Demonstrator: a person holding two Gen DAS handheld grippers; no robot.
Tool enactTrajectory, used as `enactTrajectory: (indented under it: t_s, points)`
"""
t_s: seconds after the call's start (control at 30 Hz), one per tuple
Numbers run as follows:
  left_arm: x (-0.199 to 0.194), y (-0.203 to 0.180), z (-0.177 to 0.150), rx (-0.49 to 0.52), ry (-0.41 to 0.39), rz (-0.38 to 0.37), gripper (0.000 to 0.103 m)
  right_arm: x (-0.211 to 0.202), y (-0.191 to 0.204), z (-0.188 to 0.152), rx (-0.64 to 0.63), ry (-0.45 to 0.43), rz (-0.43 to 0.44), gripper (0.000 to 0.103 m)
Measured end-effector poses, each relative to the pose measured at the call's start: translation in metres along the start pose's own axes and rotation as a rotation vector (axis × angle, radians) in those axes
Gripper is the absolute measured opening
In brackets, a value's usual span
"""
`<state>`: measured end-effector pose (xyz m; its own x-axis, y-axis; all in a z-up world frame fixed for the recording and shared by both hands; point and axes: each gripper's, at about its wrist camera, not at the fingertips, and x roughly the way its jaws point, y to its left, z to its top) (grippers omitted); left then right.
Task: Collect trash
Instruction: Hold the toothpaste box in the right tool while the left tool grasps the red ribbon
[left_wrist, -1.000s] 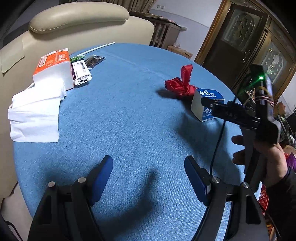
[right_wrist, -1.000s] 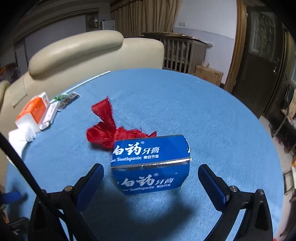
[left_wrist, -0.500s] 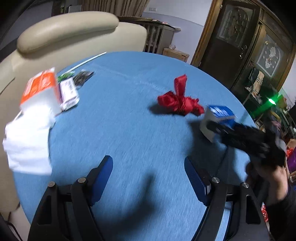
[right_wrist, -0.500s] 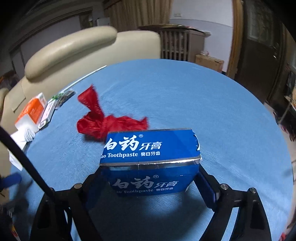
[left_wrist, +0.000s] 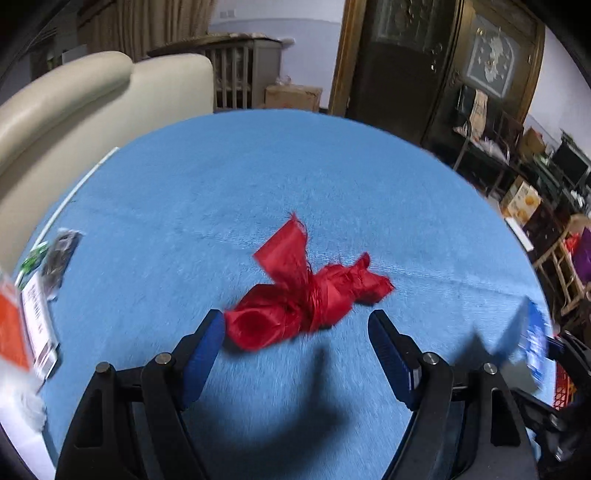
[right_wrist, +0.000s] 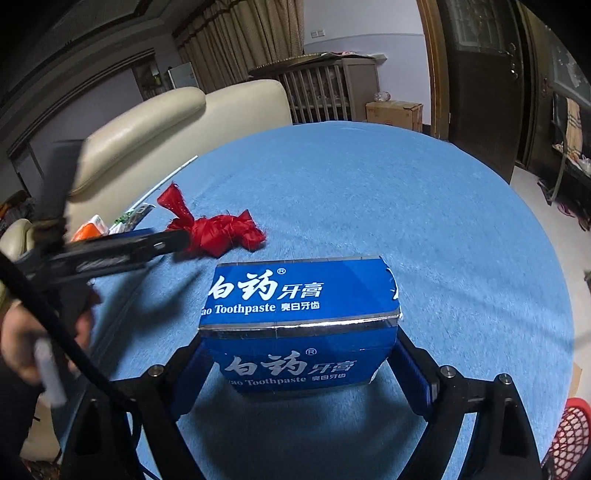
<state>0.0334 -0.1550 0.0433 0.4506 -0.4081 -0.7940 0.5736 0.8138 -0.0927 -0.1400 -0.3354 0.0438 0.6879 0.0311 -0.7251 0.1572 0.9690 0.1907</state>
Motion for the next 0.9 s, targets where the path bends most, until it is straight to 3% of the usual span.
enactTrajectory:
  t_s: [0.3, 0.33, 0.37, 0.67, 0.7, 0.9]
  points:
    - [0.037, 0.003, 0.015, -0.07, 0.048, 0.001, 0.078, -0.005, -0.001, -0.003, 0.016, -0.009, 0.022, 0.09]
    - [0.038, 0.005, 0.016, -0.075, 0.044, -0.002, 0.062, -0.006, 0.0, -0.003, 0.016, -0.01, 0.023, 0.09]
    - [0.039, 0.006, 0.016, -0.082, 0.049, -0.015, 0.056, -0.007, 0.001, -0.003, 0.016, -0.01, 0.022, 0.09]
    - [0.023, 0.011, 0.005, -0.091, 0.032, -0.012, 0.025, -0.006, 0.003, -0.004, 0.024, -0.002, 0.031, 0.09]
    - [0.02, 0.013, 0.003, -0.094, 0.032, -0.006, 0.002, -0.007, 0.004, -0.004, 0.023, -0.003, 0.032, 0.09]
    - [-0.003, 0.017, -0.013, -0.105, 0.028, 0.01, 0.003, -0.013, 0.014, -0.004, 0.014, -0.007, 0.045, 0.09]
